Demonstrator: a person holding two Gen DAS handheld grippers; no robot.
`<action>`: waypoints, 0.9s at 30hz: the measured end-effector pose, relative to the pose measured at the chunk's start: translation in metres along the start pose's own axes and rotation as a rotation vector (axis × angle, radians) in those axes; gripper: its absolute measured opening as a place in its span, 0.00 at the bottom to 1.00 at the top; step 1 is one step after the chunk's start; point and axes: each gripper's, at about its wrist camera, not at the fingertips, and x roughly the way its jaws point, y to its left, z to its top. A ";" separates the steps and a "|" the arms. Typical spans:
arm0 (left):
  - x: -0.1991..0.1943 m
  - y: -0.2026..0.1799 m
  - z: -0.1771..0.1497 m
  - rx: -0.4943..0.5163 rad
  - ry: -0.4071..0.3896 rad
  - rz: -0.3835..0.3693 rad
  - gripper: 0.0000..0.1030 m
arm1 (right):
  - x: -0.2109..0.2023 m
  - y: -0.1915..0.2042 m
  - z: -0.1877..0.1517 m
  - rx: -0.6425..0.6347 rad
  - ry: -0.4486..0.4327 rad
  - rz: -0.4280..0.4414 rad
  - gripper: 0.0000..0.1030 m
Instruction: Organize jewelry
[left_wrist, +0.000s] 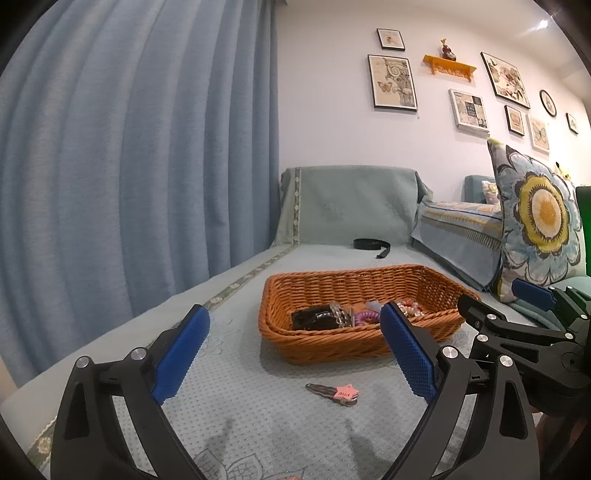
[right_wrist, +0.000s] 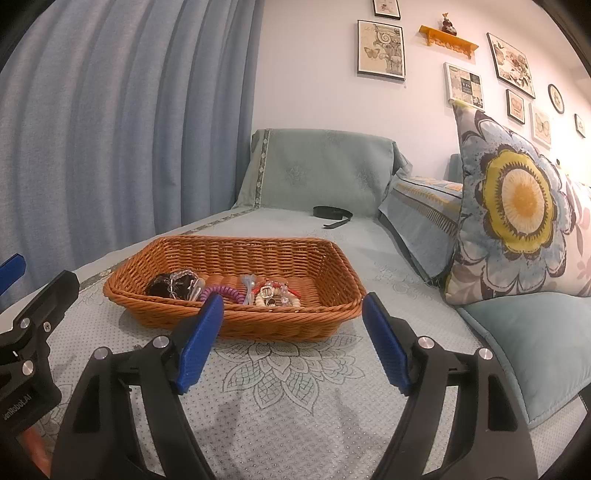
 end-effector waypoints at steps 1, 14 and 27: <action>0.000 0.000 0.000 0.000 0.000 0.000 0.88 | 0.000 0.000 0.000 0.000 0.000 0.000 0.71; -0.001 0.000 0.000 -0.001 -0.001 0.001 0.90 | 0.000 0.000 0.000 0.000 0.000 -0.001 0.71; -0.002 -0.001 -0.001 0.003 -0.005 -0.007 0.93 | 0.000 0.001 0.000 0.000 0.000 -0.001 0.71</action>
